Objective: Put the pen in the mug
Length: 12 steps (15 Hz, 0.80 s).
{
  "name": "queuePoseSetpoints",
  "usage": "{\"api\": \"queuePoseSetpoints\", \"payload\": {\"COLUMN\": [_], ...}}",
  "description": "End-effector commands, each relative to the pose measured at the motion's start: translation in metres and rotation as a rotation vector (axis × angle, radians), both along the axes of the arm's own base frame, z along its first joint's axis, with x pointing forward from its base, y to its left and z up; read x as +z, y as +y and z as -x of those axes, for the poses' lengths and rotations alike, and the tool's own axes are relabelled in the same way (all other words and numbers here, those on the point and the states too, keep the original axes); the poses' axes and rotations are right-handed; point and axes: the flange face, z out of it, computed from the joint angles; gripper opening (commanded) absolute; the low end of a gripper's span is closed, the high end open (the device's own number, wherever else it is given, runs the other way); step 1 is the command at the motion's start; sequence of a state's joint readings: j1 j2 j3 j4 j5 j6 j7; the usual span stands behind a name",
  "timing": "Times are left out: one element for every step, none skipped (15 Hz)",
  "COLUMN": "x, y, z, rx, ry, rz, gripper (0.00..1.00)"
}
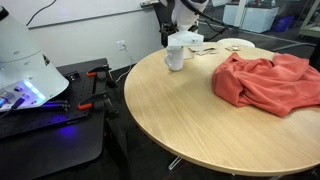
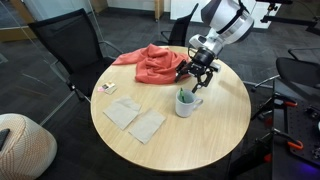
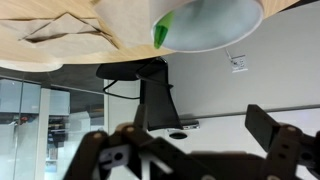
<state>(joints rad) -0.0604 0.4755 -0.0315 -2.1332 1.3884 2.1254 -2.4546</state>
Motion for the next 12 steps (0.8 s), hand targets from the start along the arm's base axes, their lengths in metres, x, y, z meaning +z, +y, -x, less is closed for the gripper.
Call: {"api": "queuePoseSetpoints", "payload": {"x": [0.027, 0.033, 0.039, 0.044, 0.049, 0.053, 0.057, 0.059, 0.048, 0.05, 0.051, 0.051], "y": [0.002, 0.002, 0.002, 0.002, 0.002, 0.003, 0.003, 0.004, 0.001, 0.001, 0.002, 0.002], "z": [0.003, 0.002, 0.002, 0.001, 0.001, 0.001, 0.001, 0.001, -0.008, -0.008, -0.007, -0.007], "rx": [-0.001, 0.001, 0.002, 0.004, 0.006, 0.007, 0.011, 0.015, 0.005, 0.006, 0.006, 0.006], "ry": [-0.069, -0.079, -0.088, -0.097, -0.104, -0.111, -0.113, -0.108, -0.08, -0.083, -0.084, -0.083], "rz": [0.007, 0.006, 0.007, 0.007, 0.008, 0.006, -0.001, -0.01, 0.001, 0.0, 0.0, 0.0], "gripper": [1.0, 1.0, 1.0, 1.0, 1.0, 1.0, 1.0, 1.0, 1.0, 1.0, 1.0, 1.0]}}
